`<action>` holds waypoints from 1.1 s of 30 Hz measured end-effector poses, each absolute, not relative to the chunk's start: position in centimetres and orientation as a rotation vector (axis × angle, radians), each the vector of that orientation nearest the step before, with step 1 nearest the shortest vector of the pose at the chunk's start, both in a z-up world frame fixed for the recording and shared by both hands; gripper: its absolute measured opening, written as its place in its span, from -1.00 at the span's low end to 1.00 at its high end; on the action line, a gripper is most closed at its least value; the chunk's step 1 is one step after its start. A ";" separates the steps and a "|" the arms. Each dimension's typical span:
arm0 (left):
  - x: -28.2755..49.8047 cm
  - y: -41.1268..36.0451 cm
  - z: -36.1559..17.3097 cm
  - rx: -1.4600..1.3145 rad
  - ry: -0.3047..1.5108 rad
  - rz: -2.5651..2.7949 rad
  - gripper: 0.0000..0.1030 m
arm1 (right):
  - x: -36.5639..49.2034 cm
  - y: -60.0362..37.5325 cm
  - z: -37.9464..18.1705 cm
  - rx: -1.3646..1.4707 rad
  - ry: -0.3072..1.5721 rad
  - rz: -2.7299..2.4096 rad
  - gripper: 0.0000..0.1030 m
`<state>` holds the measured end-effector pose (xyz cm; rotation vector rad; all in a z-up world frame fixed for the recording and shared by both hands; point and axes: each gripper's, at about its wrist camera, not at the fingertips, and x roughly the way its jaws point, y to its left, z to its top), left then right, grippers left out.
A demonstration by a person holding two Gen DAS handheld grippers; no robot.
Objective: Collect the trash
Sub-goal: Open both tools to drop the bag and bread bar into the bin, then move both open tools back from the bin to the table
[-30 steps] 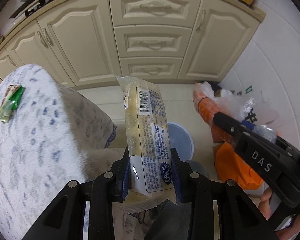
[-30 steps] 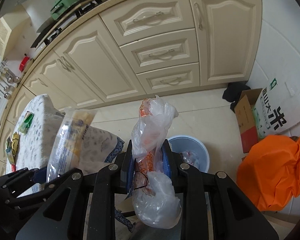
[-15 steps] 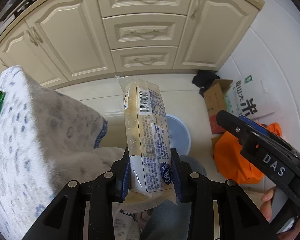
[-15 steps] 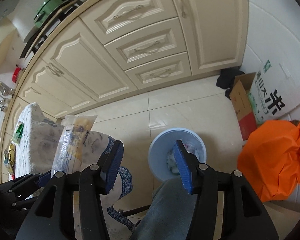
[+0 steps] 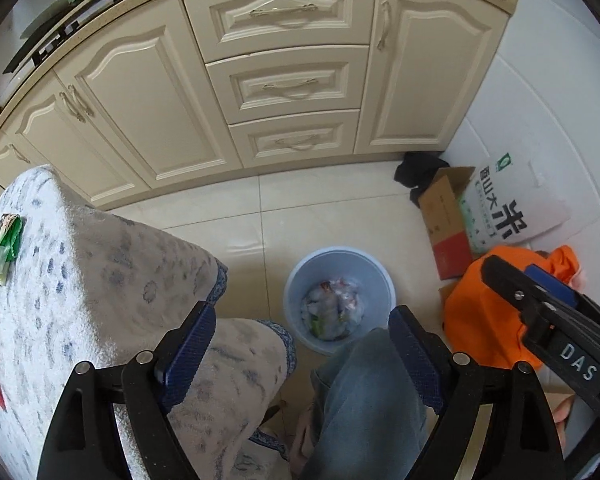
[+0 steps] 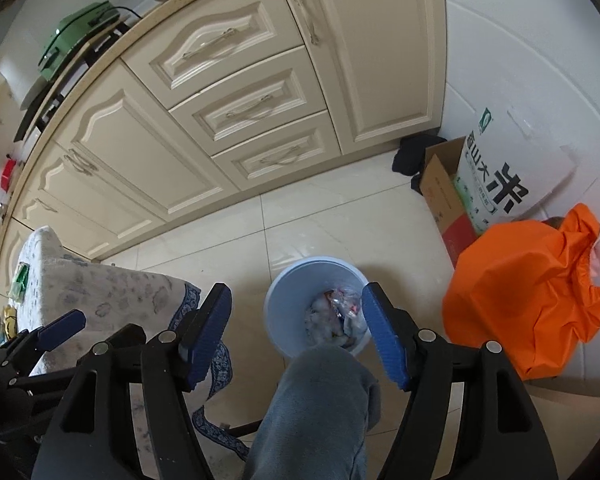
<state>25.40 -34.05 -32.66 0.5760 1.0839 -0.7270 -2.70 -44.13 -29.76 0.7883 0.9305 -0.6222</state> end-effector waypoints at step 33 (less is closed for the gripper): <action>24.1 -22.7 -24.1 0.391 1.023 -0.716 0.65 | -3.3 -36.1 -20.7 0.583 0.773 -0.706 0.99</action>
